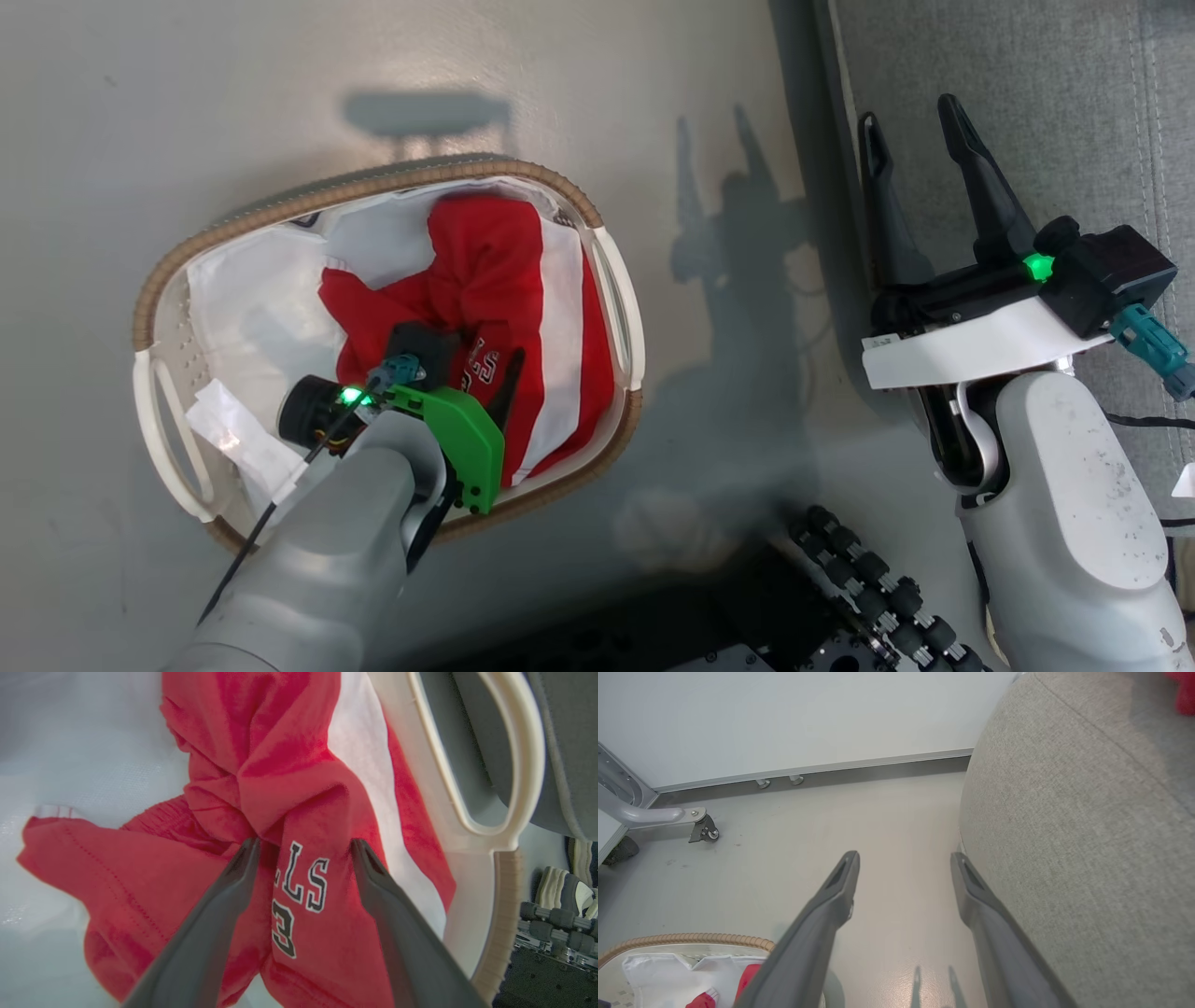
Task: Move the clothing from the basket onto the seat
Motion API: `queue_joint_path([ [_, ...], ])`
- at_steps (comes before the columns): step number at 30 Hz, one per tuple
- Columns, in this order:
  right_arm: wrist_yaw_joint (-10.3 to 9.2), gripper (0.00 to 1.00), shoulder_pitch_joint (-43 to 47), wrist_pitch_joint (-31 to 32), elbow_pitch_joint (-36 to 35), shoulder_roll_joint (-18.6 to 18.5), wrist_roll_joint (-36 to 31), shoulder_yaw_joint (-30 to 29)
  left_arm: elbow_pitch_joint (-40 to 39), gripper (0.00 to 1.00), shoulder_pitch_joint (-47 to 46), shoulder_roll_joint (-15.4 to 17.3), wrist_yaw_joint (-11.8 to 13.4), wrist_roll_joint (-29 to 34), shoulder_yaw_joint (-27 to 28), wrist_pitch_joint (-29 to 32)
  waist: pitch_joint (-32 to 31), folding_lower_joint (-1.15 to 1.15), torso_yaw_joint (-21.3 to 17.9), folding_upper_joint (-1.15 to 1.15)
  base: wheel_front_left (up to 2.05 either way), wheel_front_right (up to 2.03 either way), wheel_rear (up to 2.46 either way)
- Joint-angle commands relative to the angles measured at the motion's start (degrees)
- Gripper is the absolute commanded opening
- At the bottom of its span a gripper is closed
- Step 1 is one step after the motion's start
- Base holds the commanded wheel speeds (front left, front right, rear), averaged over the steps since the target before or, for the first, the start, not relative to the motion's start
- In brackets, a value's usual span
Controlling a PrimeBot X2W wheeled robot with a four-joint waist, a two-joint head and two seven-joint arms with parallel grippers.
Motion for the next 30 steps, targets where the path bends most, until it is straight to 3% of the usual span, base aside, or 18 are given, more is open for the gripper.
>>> queue_joint_path([
  [1, -0.08, 1.0, -0.06, -0.27, -0.38, -0.11, 0.31, 0.04, 0.39, 1.0, -1.45, 0.75, -0.15, -1.04, -0.7, -0.33, 1.58, -0.01, -0.96, 0.0, 0.0, 0.0, 0.0],
  [10, -0.08, 1.0, 0.26, -0.27, -0.29, -0.12, 0.52, 0.14, -1.15, 0.99, -3.69, 1.41, -0.16, -6.76, -6.9, 1.14, 2.8, -0.01, -1.52, 0.0, 0.0, 0.0, 0.0],
  [11, -0.08, 1.0, 0.34, -0.27, -0.12, -0.12, 0.47, 0.16, -1.32, 0.31, -3.66, 1.38, -0.16, -7.67, -7.48, 1.11, 2.59, -0.01, -1.5, 0.0, 0.0, 0.0, 0.0],
  [12, -0.08, 1.0, 0.46, -0.27, 0.07, -0.11, 0.45, 0.16, -1.49, 0.0, -3.53, 1.31, -0.16, -8.3, -8.09, 1.08, 2.33, -0.01, -1.46, 0.0, 0.0, 0.0, 0.0],
  [25, -0.08, 1.0, 0.98, -0.27, 2.62, -0.12, 1.16, 0.72, -3.04, 0.0, 0.59, 2.44, -0.16, -13.97, -14.3, -0.82, -6.62, -0.01, 0.22, 0.0, 0.0, 0.0, 0.0],
  [30, -0.08, 1.0, 2.68, -0.27, 3.62, -0.14, 1.29, 0.71, -4.55, 0.0, 2.55, 2.56, -0.16, -15.12, -14.31, -0.97, -11.43, -0.01, 1.58, 0.0, 0.0, 0.0, 0.0],
])
